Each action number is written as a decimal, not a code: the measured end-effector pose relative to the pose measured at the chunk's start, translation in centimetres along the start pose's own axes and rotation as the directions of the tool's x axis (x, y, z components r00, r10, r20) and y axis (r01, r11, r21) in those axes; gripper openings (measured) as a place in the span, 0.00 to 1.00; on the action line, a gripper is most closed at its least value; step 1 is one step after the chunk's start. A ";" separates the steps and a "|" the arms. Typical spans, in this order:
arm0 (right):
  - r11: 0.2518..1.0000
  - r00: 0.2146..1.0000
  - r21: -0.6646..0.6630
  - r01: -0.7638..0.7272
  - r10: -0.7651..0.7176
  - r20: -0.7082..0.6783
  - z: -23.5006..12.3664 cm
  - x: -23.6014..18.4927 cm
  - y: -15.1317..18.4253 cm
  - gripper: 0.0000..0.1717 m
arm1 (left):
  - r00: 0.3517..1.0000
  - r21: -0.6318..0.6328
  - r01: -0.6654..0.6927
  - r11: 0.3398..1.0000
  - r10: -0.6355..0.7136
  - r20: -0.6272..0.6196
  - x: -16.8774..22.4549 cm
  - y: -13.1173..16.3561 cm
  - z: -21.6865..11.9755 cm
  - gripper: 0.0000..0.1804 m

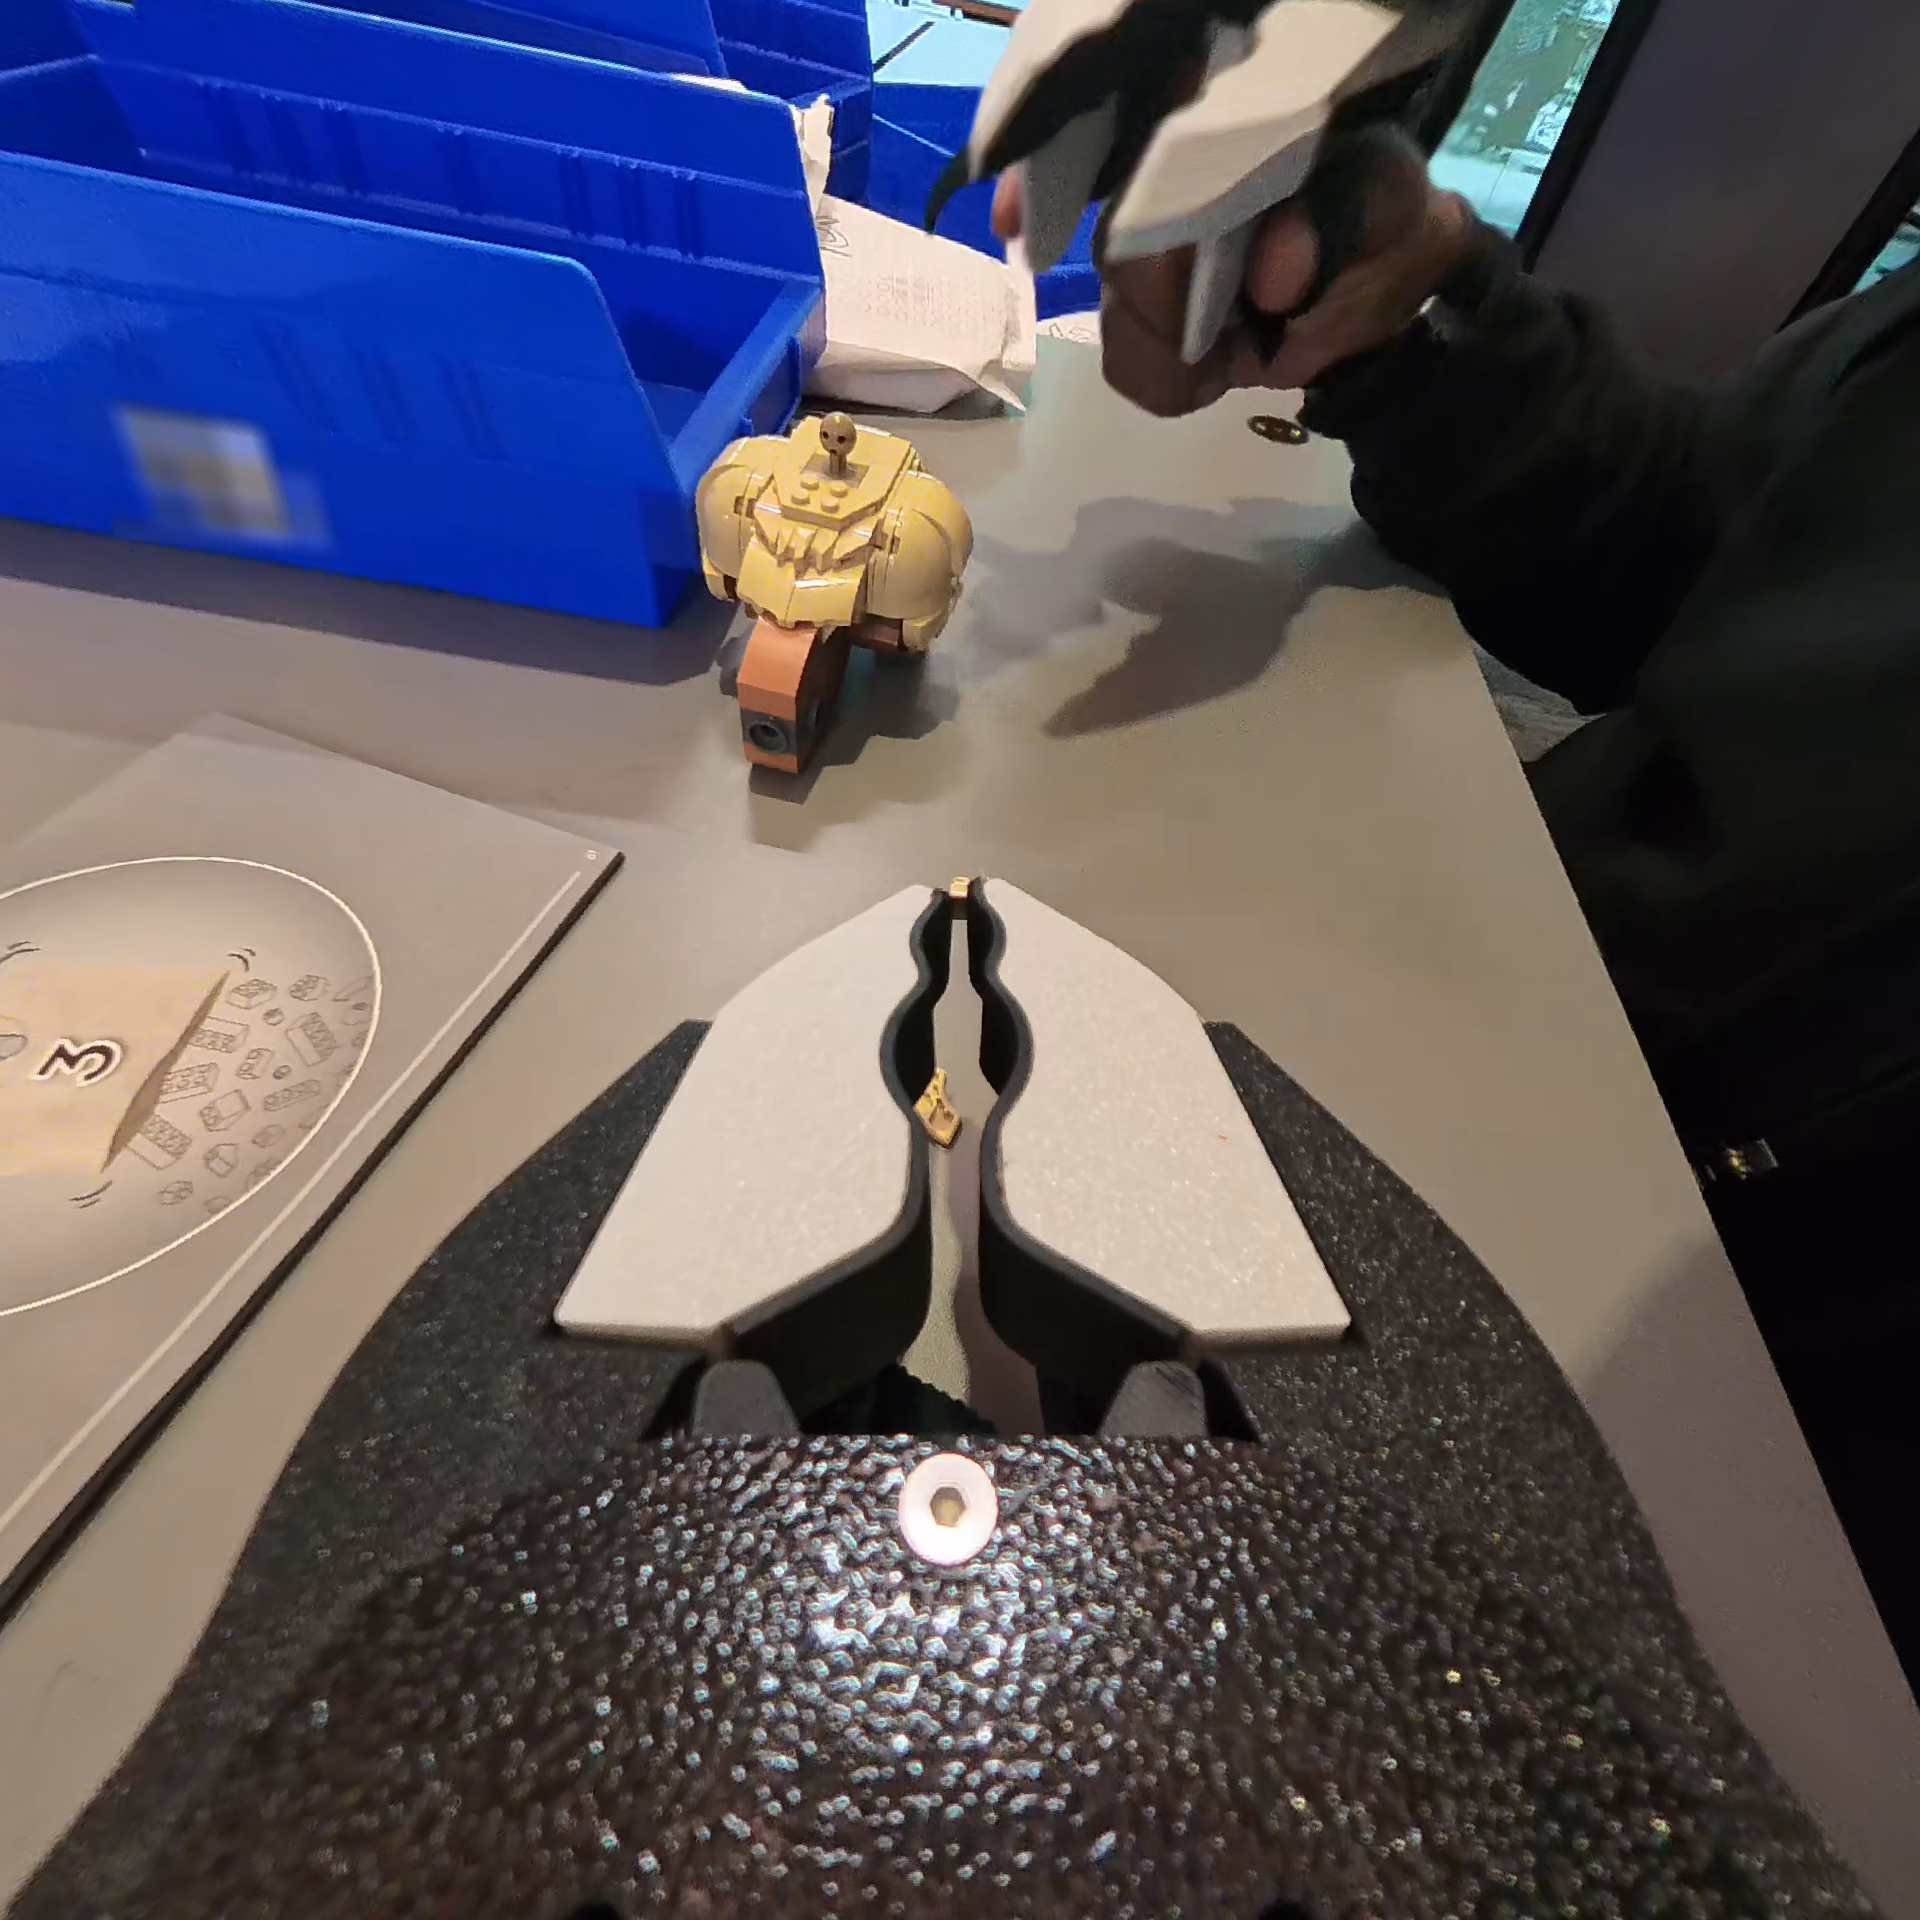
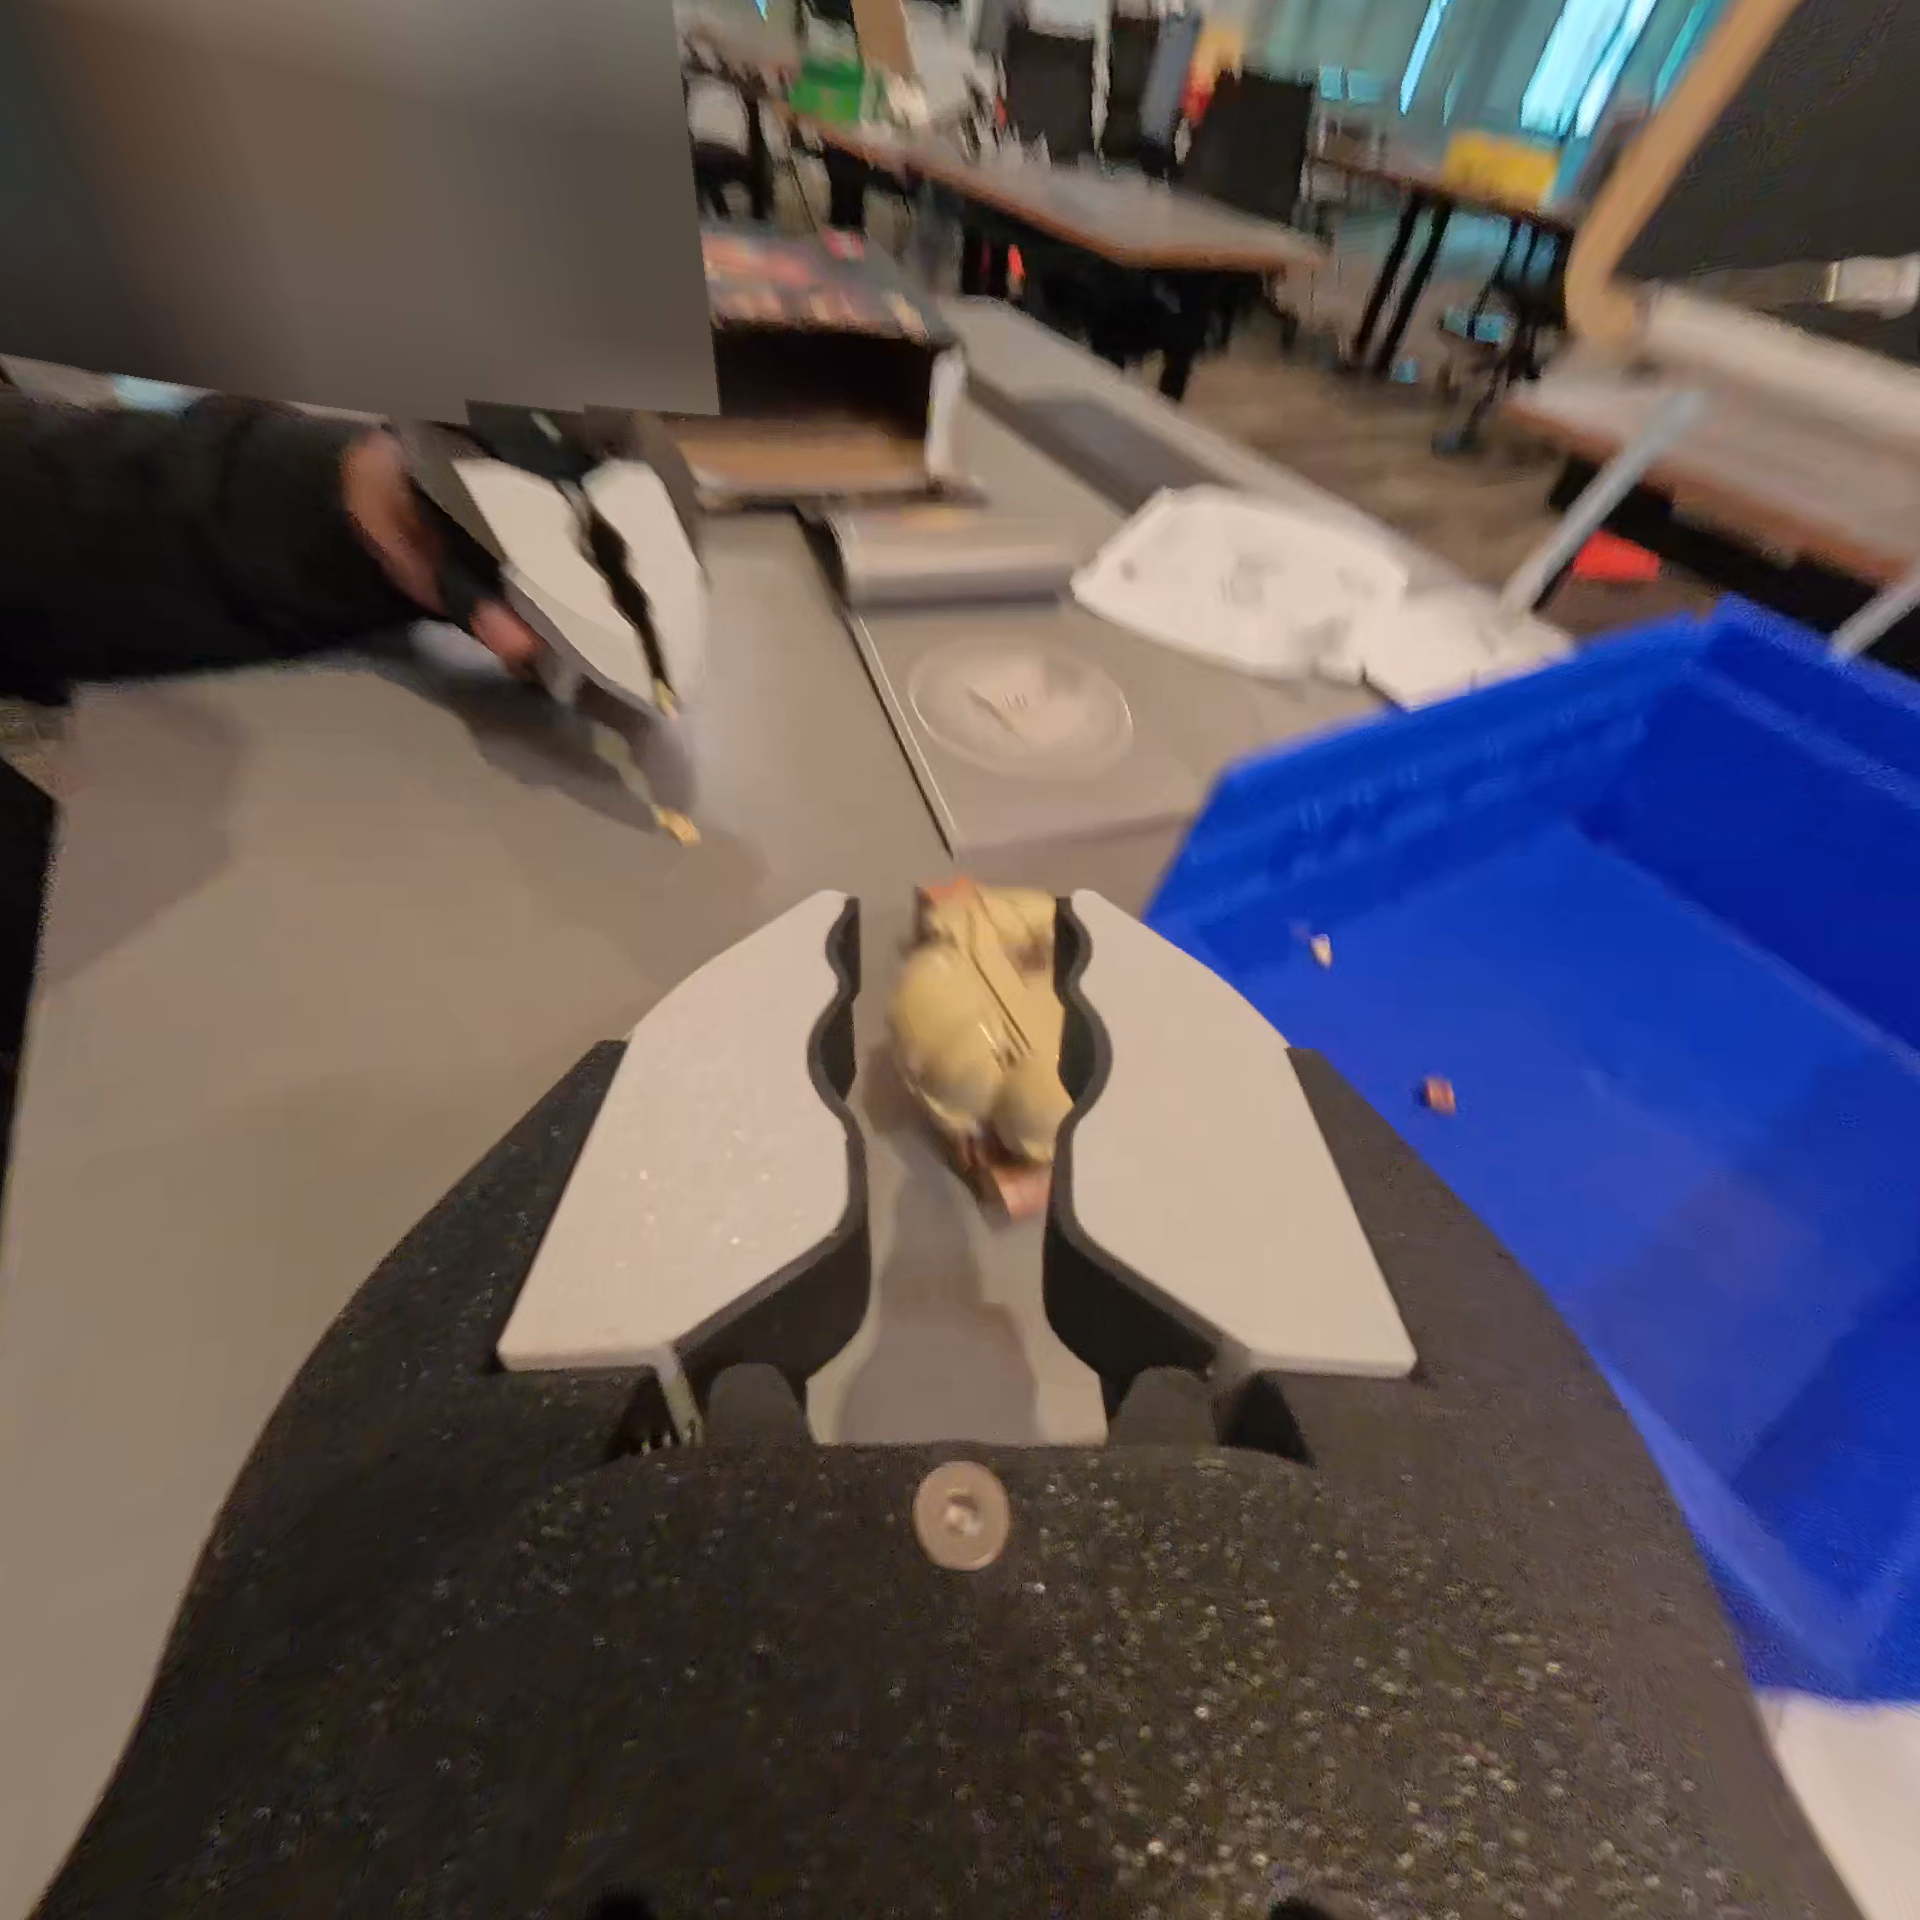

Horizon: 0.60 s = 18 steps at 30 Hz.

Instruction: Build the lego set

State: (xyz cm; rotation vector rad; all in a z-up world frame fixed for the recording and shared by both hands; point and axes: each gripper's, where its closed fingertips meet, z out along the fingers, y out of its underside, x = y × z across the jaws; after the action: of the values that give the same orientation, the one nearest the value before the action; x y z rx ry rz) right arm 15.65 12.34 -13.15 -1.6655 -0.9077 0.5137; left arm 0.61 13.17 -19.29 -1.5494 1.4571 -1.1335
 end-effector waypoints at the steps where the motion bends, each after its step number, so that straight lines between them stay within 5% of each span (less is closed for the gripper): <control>1: 0.999 1.000 -0.046 -0.026 0.025 -0.010 0.0 0.9 1.5 0.24 | 1.000 -0.004 -0.003 1.000 0.003 -0.001 0.0 0.0 0.0 0.01; 7: 0.974 0.975 -0.172 -0.145 0.170 0.139 1.1 3.0 5.5 0.30 | 1.000 -0.019 -0.020 1.000 0.020 -0.001 0.2 0.2 0.2 0.01; 18: 0.960 0.937 -0.278 -0.040 0.133 0.323 3.0 3.0 8.2 0.27 | 0.999 -0.027 -0.033 0.999 0.033 -0.012 0.5 0.3 0.3 0.01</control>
State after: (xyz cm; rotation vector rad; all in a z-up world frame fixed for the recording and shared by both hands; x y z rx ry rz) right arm 17.78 15.80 -21.40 -1.9031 -1.2008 0.7848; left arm 0.73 12.62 -19.63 -1.5348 1.5060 -1.1090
